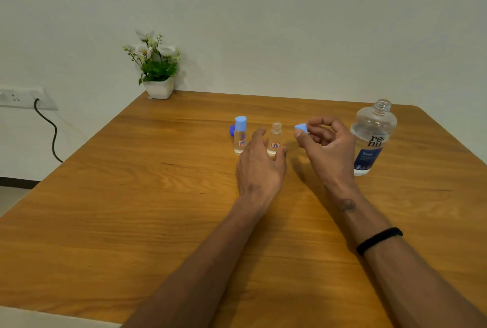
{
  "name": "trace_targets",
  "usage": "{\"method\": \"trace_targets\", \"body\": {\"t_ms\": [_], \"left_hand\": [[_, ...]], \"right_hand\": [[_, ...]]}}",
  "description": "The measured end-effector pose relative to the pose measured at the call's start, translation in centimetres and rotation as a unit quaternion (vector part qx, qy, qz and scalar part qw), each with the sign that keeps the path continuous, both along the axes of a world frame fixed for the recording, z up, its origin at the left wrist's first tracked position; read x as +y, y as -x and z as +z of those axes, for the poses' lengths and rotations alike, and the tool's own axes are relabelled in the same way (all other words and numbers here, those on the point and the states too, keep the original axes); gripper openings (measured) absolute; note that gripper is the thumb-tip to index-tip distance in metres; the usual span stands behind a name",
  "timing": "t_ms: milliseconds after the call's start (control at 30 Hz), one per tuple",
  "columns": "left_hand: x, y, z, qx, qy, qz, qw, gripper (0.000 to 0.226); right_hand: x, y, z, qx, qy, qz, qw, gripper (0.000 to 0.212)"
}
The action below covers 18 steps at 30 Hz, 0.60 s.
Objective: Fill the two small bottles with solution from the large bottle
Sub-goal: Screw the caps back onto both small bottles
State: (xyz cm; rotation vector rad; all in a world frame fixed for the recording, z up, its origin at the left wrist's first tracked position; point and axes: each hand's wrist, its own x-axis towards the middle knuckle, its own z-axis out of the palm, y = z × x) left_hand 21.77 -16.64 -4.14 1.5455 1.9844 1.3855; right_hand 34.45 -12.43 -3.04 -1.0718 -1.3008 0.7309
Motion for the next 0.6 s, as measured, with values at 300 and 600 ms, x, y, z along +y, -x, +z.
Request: {"method": "trace_targets", "body": {"t_ms": [300,600], "left_hand": [[0.7,0.1,-0.2,0.005,0.001,0.006,1.0,0.048],[1.2,0.2,-0.4,-0.012,-0.013,-0.015,1.0,0.034]], "right_hand": [[0.1,0.1,-0.3,-0.006,0.004,0.011,1.0,0.027],[-0.1,0.0,0.2,0.008,-0.023,0.012,1.0,0.022]]}}
